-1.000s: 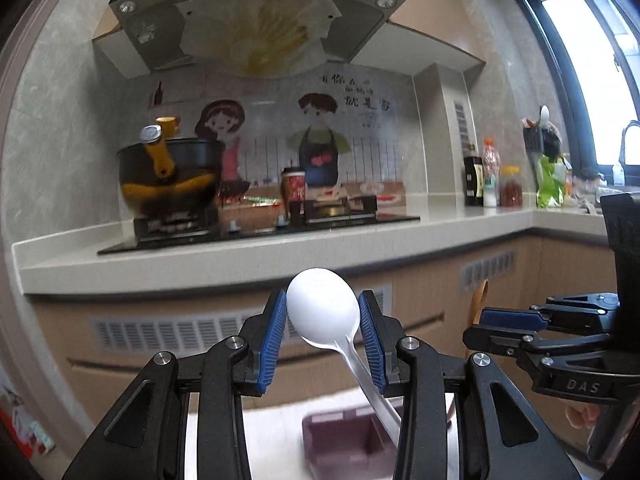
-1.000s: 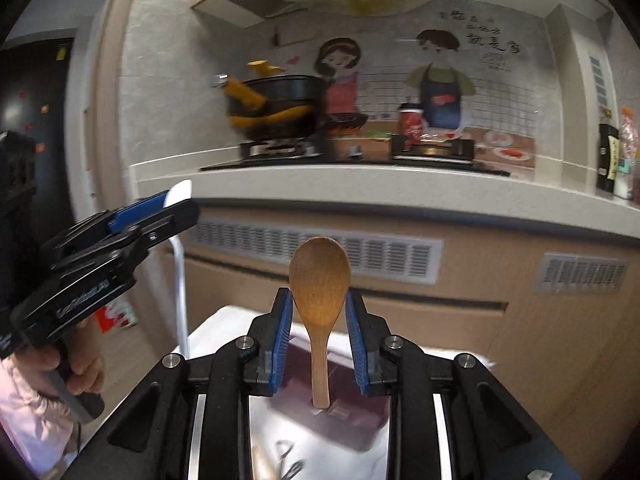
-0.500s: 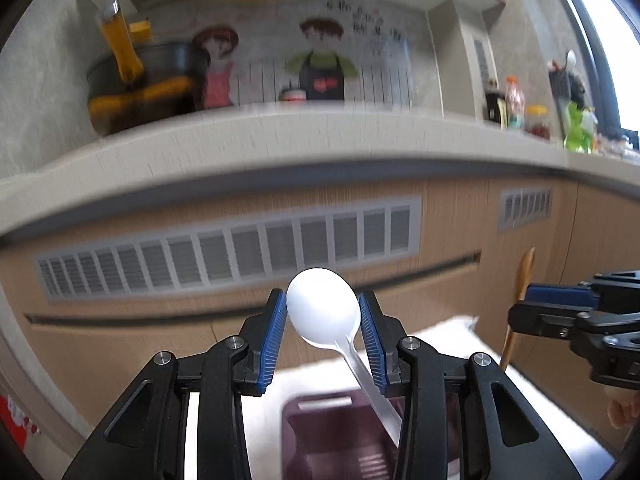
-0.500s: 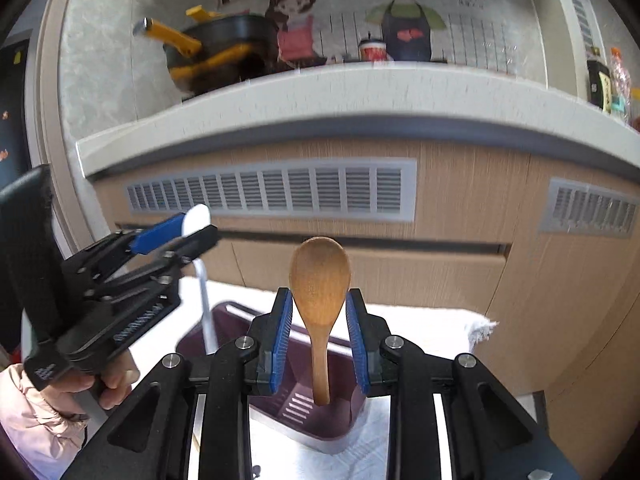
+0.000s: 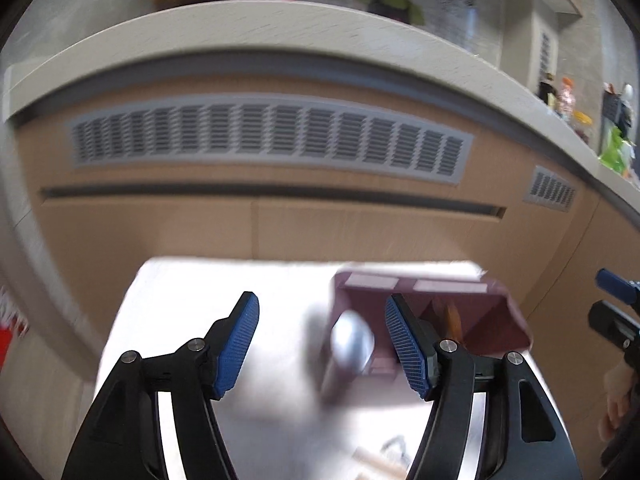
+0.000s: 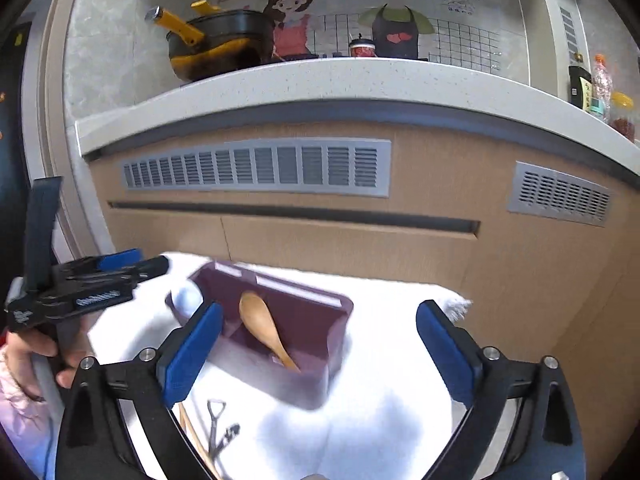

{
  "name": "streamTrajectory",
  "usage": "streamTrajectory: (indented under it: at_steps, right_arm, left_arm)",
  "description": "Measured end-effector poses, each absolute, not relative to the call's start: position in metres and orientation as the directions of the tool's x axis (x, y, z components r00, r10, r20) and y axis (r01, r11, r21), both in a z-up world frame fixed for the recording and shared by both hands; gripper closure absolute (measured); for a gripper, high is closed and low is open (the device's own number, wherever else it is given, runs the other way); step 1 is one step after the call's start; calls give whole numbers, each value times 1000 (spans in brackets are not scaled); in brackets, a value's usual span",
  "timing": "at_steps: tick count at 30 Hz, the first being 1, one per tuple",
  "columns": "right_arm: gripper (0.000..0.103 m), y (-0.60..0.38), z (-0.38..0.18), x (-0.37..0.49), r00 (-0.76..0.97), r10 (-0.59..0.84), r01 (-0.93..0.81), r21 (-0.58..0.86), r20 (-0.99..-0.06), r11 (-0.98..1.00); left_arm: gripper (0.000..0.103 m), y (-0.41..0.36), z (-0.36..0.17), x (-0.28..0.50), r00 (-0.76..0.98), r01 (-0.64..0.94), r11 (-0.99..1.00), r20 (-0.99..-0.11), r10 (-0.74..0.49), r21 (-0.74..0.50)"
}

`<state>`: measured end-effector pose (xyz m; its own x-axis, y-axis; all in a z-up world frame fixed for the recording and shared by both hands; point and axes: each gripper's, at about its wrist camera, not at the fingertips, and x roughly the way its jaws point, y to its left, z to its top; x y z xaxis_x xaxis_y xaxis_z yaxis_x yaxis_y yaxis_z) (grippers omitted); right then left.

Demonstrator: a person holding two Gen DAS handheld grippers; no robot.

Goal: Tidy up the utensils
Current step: 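Lower both spoons into the maroon holder and open both tools, then grasp the white-knob metal spoon with the left tool while the right tool grasps the blue spoon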

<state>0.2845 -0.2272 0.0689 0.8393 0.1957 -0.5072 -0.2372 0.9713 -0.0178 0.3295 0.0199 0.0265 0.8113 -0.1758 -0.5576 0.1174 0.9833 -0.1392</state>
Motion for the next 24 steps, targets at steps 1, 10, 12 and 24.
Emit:
streamTrajectory:
  at_steps: [1, 10, 12, 24]
  right_arm:
    - [6, -226, 67, 280, 834, 191, -243, -33, -517, 969]
    - [15, -194, 7, 236, 689, 257, -421, -85, -677, 903]
    - [25, -188, -11, 230, 635, 267, -457, -75, -725, 886]
    - [49, -177, -47, 193, 508, 305, -500, 12, -805, 866]
  left_arm:
    - [35, 25, 21, 319, 804, 103, 985, -571, -165, -139]
    - [35, 52, -36, 249, 687, 39, 982, -709, -160, -184]
    - [35, 54, -43, 236, 673, 35, 981, -721, -166, -193]
    - [26, 38, -61, 182, 644, 114, 975, -733, -219, -191]
